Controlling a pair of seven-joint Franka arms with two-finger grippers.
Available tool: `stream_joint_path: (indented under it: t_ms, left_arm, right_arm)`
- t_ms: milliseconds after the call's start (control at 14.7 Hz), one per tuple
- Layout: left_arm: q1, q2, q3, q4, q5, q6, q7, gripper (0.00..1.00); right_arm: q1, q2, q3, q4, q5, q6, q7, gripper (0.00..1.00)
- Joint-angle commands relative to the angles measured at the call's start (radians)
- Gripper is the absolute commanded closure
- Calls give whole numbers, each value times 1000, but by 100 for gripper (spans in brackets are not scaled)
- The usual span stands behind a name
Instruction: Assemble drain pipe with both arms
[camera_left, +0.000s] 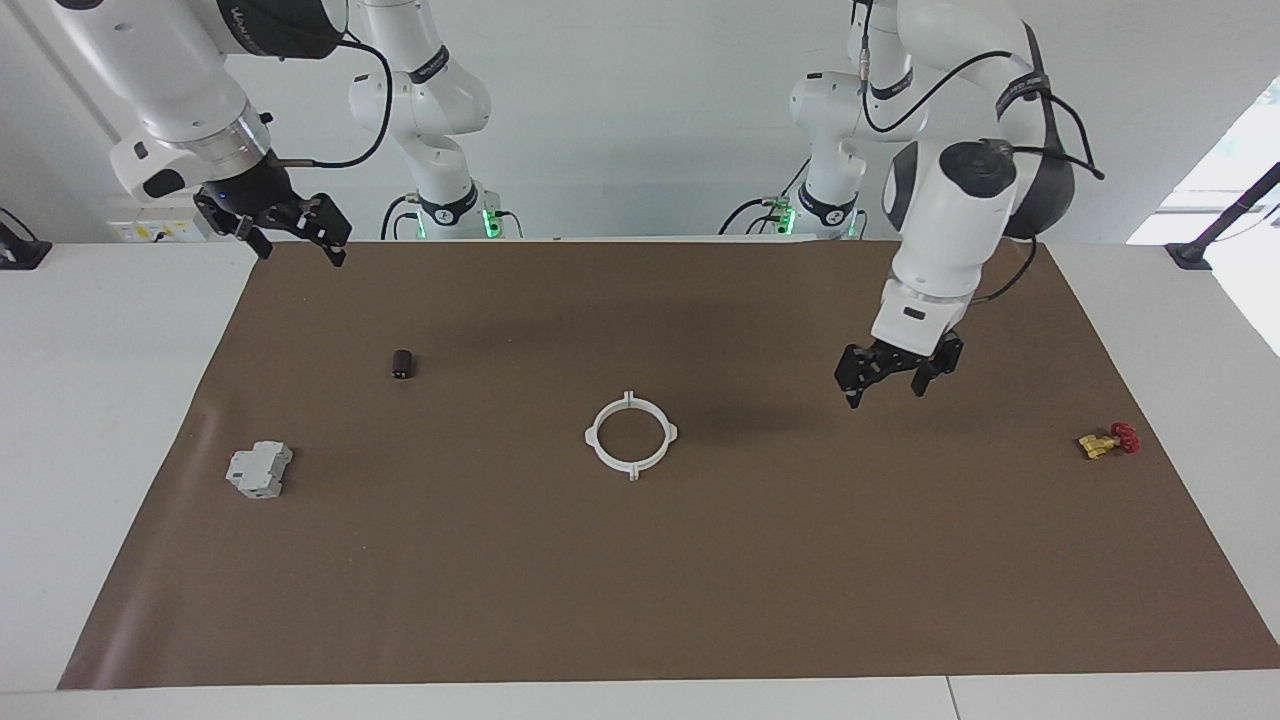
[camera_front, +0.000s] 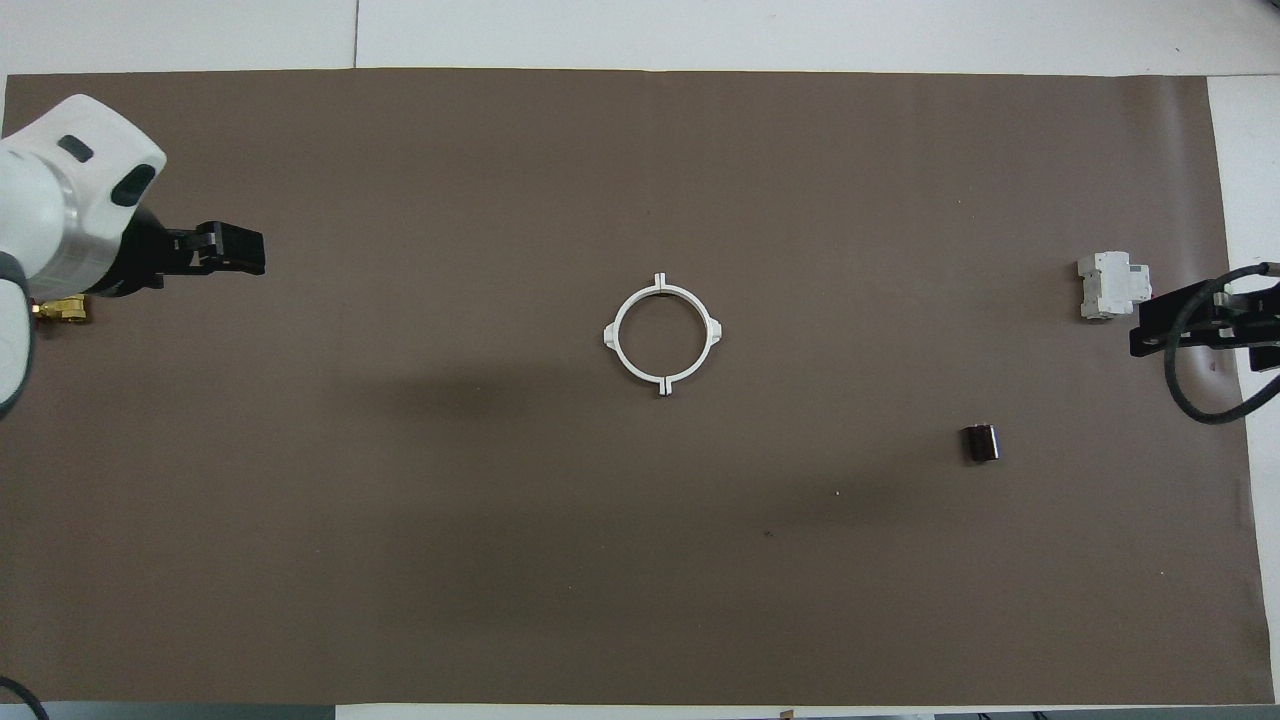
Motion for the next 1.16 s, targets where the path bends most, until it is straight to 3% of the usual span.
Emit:
stream_joint_path:
  t_ms: [0,476,1089]
  left_arm:
    - [47,-28,0,69,-36,-136,71,0]
    - [112,16,0,276,-34,-358,132,0]
    - [138,10,6,269,-30,-379,177,0]
  right_arm:
    - [-14,-7,8,-15,3,16,-26,0]
    - [-14,-7,10,-15,3,16,-26,0]
    - [-14,-7,10,-15,3,16,-26,0]
